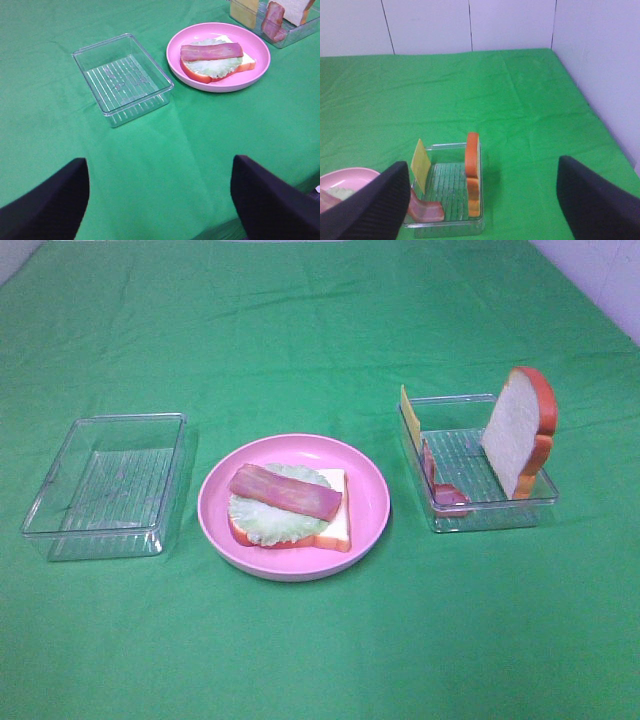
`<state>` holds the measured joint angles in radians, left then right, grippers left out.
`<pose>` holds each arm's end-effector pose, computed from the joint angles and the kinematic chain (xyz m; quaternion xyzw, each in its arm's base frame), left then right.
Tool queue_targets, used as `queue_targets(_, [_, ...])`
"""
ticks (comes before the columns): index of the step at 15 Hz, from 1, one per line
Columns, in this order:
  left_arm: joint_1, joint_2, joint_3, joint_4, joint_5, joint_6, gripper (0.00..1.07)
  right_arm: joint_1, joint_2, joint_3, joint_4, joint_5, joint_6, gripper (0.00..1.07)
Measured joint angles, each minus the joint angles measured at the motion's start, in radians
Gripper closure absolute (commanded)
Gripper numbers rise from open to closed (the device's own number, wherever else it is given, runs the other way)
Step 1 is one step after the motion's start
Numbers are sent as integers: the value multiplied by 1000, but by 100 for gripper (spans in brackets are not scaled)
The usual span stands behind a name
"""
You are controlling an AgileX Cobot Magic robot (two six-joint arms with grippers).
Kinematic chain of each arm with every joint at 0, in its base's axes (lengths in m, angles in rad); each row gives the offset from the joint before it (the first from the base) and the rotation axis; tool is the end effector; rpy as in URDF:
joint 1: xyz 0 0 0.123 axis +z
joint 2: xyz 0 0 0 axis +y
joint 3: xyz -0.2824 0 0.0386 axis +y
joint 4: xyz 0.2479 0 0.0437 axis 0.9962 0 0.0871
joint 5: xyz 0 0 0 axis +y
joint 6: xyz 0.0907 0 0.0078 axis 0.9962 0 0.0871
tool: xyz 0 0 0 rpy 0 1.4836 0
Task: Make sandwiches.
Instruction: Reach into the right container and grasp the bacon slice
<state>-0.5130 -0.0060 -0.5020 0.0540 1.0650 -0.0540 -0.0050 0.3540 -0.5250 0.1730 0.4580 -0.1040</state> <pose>-0.0033 0.0068 0.2774 0.1926 0.8299 -0.1204 0.5096 0.0744 0.0066 0.3247 -0.0024 0.7720 0.0442 0.6340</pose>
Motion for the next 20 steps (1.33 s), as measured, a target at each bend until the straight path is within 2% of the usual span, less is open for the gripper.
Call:
queue_targets(3, [0,0,0,-2,-6,2,32,0,280,-15,30,-62,0,31])
queue_targets(4, [0,0,0,-3,-6,2,32,0,321,-25,34,-63,0,31])
queue_targets(5, [0,0,0,-3,-6,2,32,0,420,-58,40,-60,0,31])
queue_targets(7, [0,0,0,-3,-6,4,32,-1,594,-156,66,-10,0,31])
queue_targets(8, [0,0,0,-3,-7,4,32,-1,749,-279,100,92,-4,31])
queue_targets(12, [0,0,0,-3,-7,5,32,5,961,-473,194,286,-97,33])
queue_targets(13, [0,0,0,-4,-7,5,32,35,1004,-513,198,318,-109,33])
queue_targets(17, [0,0,0,-6,-8,5,32,247,1189,-654,159,367,-44,35])
queue_targets(20, [0,0,0,-7,-8,5,32,314,1312,-754,143,416,19,44])
